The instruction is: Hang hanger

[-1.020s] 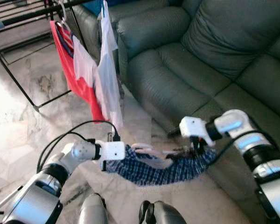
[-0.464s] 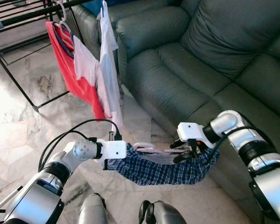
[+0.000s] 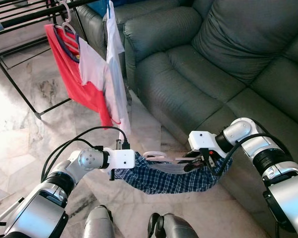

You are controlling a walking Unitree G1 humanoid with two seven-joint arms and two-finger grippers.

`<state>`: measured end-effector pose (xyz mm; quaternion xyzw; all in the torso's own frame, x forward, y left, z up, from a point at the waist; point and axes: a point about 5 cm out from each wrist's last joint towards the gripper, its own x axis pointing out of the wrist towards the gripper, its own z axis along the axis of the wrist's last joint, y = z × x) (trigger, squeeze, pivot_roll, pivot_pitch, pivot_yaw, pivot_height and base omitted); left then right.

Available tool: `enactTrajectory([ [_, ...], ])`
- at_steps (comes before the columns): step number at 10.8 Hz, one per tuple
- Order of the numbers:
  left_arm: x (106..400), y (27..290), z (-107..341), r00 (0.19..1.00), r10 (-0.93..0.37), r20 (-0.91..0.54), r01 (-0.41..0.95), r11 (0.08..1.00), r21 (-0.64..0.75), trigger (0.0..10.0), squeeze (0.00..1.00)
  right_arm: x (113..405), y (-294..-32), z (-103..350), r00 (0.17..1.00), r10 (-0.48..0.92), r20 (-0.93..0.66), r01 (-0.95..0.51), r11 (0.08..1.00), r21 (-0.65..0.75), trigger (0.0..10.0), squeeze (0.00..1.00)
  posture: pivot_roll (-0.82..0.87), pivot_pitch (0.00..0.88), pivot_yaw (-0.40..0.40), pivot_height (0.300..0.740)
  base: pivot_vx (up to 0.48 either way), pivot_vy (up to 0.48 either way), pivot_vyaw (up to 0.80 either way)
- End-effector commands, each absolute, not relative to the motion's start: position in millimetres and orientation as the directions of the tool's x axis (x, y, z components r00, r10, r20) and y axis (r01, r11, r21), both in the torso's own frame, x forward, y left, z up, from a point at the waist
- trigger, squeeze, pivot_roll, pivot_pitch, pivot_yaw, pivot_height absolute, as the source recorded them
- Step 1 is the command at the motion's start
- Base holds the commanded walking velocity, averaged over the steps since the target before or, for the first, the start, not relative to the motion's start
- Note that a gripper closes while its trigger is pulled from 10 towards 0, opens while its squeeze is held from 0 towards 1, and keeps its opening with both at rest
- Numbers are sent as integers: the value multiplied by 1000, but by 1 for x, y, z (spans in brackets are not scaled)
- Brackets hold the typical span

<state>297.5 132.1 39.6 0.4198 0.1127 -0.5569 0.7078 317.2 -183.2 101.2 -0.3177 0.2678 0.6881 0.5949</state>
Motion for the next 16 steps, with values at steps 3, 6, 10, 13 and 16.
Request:
enactTrajectory([
  [3, 299, 127, 42, 346, -699, -626, 875, 1, 483, 0, 0, 320, -183, 104, -89, 653, -752, -989, -150, -13, 0, 0, 37, 131, -113, 740, 0, 0, 0],
  [6, 300, 129, 42, 368, -687, -627, 864, 5, 503, 0, 0, 318, -184, 101, -83, 656, -750, -991, -135, -8, 0, 0, 36, 132, -111, 740, 0, 0, 0],
  [10, 311, 135, 47, 540, -648, -537, 779, 143, 611, 10000, 1000, 322, -180, 87, 139, 687, -713, -987, 36, -158, 0, 0, 38, 135, -111, 740, 0, 0, 0],
  [13, 317, 138, 58, 643, -644, -415, 681, 233, 694, 10000, 1000, 315, -177, 67, 286, 699, -656, -958, 197, -208, 0, 0, 34, 147, -98, 740, 0, 0, 0],
  [16, 318, 158, 56, 799, -527, -290, 574, 524, 629, 10000, 1000, 314, -174, 53, 531, 654, -538, -842, 475, -254, 0, 0, 31, 133, -87, 740, 0, 0, 0],
])
